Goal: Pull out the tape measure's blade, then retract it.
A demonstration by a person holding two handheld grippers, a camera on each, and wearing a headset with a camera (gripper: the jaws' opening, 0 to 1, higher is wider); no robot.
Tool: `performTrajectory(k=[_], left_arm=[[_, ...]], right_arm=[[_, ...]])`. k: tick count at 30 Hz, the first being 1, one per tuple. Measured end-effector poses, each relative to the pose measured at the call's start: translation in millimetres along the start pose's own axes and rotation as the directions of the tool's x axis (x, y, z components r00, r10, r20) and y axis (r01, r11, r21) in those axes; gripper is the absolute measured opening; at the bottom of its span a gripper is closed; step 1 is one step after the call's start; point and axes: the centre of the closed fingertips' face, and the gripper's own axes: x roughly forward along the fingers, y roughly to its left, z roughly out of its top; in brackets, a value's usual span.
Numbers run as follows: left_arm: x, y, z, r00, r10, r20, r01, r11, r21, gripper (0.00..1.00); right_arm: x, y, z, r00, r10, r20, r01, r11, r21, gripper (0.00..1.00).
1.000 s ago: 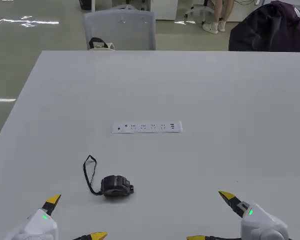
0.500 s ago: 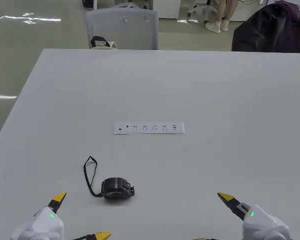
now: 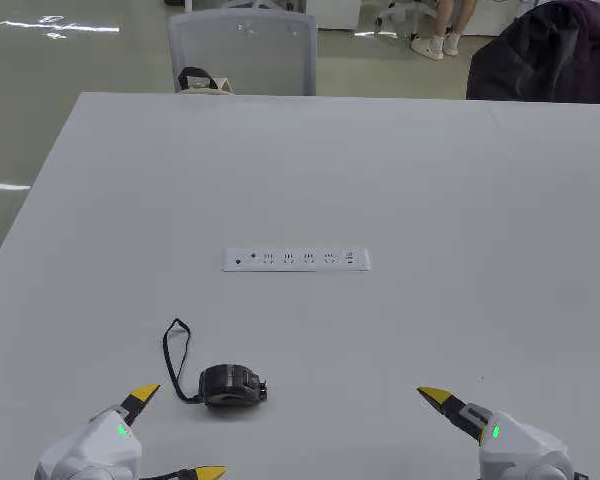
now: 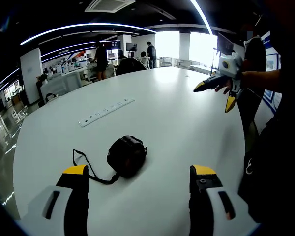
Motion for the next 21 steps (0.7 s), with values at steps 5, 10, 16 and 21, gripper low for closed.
performTrajectory(k=[5,10,16,21], left_arm=[[12.0,2.9,2.7,0.9995,-0.032,0.0,0.032,0.999,0.031,0.78],[23.2,6.3,4.5,0.9977,-0.066,-0.018,0.067,0.995,0.08,0.71],[37.2,12.7,3.2,0.9935,-0.106,-0.041,0.11,0.987,0.117,0.66],[48.7,15.7,-1.1,0.9874,-0.14,-0.075,0.15,0.978,0.148,0.64]], right_arm=[[9.0,-1.1,0.4,0.9992,0.04,-0.005,-0.041,0.999,-0.029,0.83],[18.5,-5.0,-1.1,0.9972,0.071,-0.022,-0.072,0.996,-0.055,0.77],[29.8,-9.4,-1.9,0.9945,0.1,-0.029,-0.102,0.992,-0.08,0.69],[41.1,-11.7,-1.9,0.9914,0.126,-0.035,-0.129,0.987,-0.095,0.65]])
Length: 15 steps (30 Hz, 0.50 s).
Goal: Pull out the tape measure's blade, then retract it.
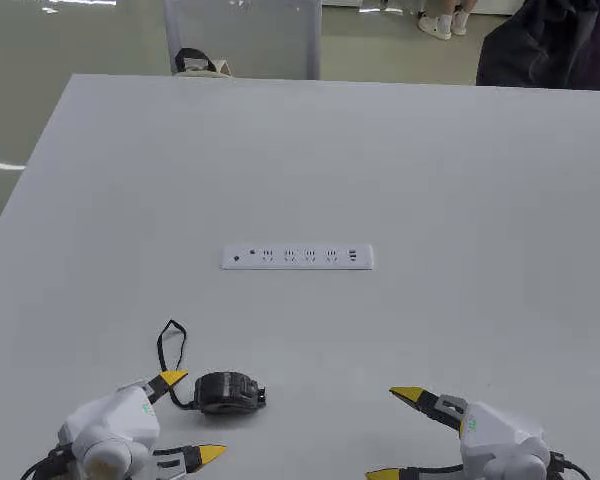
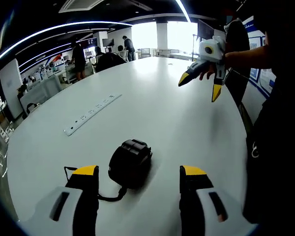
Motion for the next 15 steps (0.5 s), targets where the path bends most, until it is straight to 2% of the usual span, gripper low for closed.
performTrajectory(k=[6,15], left_arm=[[13.1,4.3,-7.5,0.9981,-0.044,-0.044,0.047,0.997,0.06,0.61],[29.6,10.6,-7.7,0.9914,-0.098,-0.088,0.108,0.986,0.124,0.58]], right_arm=[[16.7,-3.9,0.3,0.9995,0.032,-0.004,-0.032,0.999,-0.035,0.59],[44.0,-4.9,0.3,0.9957,0.091,-0.017,-0.092,0.992,-0.081,0.52]])
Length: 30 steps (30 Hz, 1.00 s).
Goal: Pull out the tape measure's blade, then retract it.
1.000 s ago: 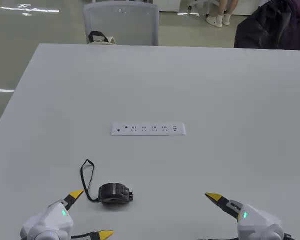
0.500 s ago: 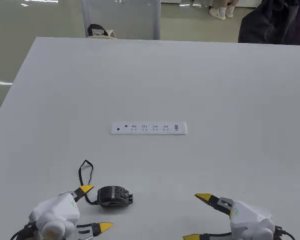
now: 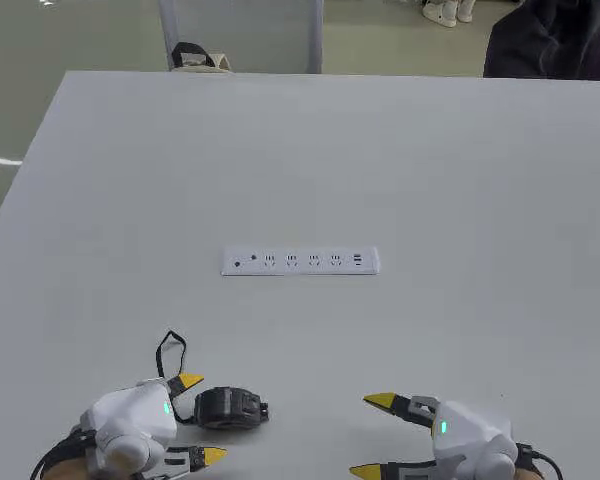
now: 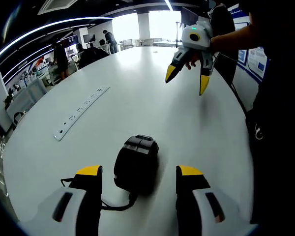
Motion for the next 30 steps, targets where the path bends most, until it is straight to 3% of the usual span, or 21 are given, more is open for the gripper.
performTrajectory(k=[15,30], left_arm=[[23.0,2.7,-11.9,0.9906,-0.115,-0.075,0.122,0.987,0.103,0.48],[36.4,-4.2,-12.3,0.9742,-0.197,-0.11,0.215,0.956,0.199,0.36]], right_arm=[[49.0,-6.3,2.8,0.9967,0.081,-0.009,-0.081,0.996,-0.044,0.43],[92.6,-8.0,2.8,0.9846,0.17,-0.04,-0.173,0.981,-0.092,0.35]])
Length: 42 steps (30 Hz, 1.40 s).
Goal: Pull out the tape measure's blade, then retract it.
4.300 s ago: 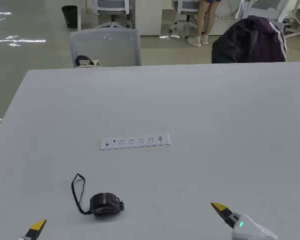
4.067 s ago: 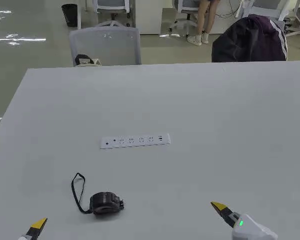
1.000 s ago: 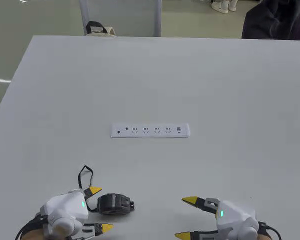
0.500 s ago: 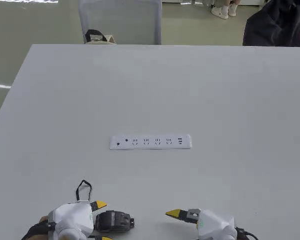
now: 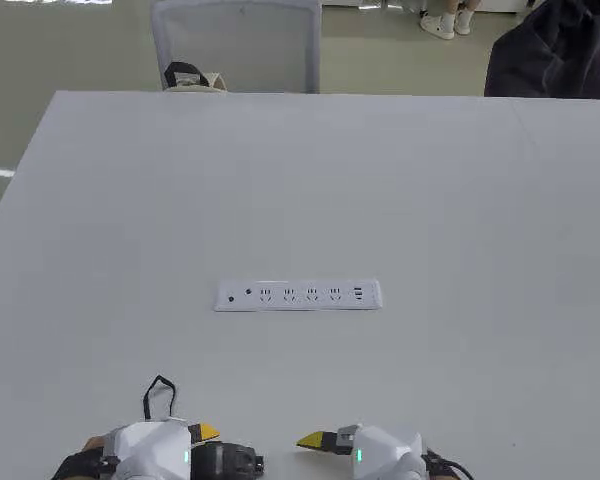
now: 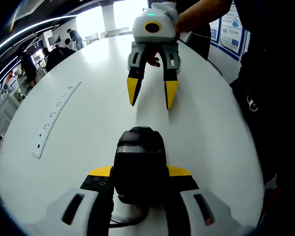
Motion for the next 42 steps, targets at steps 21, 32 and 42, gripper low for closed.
performTrajectory(k=[21,32,42], left_arm=[[-1.2,0.7,0.1,0.9996,-0.01,0.027,0.01,1.0,0.0,0.34],[-2.3,0.4,4.0,0.9995,-0.006,0.03,0.006,1.0,0.004,0.34],[-1.9,-0.4,0.2,0.9998,-0.004,0.018,0.004,1.0,0.021,0.33]], right_arm=[[50.3,-1.0,6.1,0.9974,0.061,-0.038,-0.064,0.995,-0.078,0.15],[52.8,-0.7,6.2,0.9965,0.066,-0.05,-0.07,0.995,-0.076,0.12],[52.5,1.7,6.0,0.9957,0.072,-0.058,-0.076,0.995,-0.066,0.11]])
